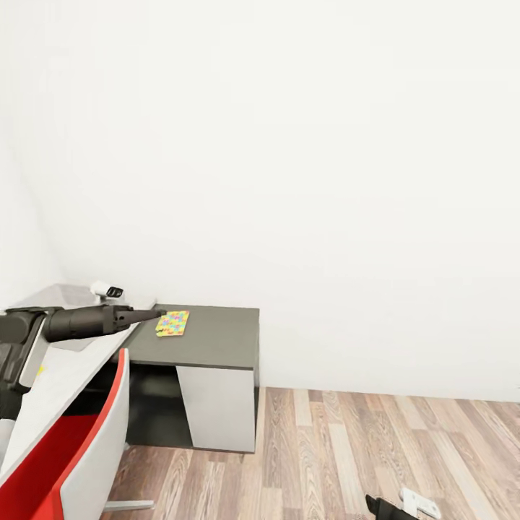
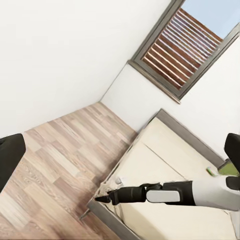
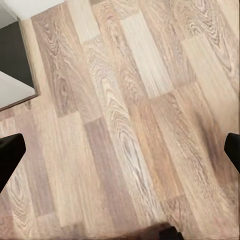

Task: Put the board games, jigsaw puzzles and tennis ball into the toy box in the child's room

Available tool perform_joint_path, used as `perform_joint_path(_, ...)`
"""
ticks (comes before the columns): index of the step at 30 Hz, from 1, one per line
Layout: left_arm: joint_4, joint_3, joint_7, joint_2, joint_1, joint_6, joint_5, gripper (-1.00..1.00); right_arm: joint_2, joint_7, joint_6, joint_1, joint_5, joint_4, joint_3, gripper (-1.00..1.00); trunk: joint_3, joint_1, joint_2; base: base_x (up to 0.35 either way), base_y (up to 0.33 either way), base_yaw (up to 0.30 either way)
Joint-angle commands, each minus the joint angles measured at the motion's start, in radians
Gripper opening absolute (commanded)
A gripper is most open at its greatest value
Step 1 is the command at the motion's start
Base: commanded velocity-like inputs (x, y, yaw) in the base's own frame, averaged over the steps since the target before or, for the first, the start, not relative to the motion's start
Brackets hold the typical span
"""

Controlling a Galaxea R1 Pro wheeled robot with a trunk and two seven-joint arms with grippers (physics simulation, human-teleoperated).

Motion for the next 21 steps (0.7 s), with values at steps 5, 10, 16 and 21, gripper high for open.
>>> perform_joint_path(5,0.032,-0.004,0.011,-0.006,0.002,0.009,-0.004,1.0,0.001,0.007,-0.007,0.0,-0.007,0.026,-0.009,1.0,-0.007,0.001,-0.002,0.0,0.0,-0.218)
perform_joint_path(10,0.068,-0.004,0.015,-0.006,0.003,0.006,-0.006,1.0,0.001,0.007,-0.01,0.0,-0.007,0.033,-0.011,1.0,-0.012,0.001,-0.002,0.0,0.0,-0.225)
perform_joint_path(16,0.123,-0.006,0.032,-0.007,0.003,-0.003,-0.009,1.0,0.0,0.007,-0.013,0.0,-0.006,0.034,-0.012,1.0,-0.018,0.001,-0.002,0.0,0.0,-0.216)
perform_joint_path(21,0.19,-0.018,0.08,-0.02,0.003,-0.023,-0.017,1.0,-0.001,0.008,-0.049,0.0,-0.003,0.034,-0.005,1.0,-0.02,0.001,-0.002,0.0,0.0,-0.075)
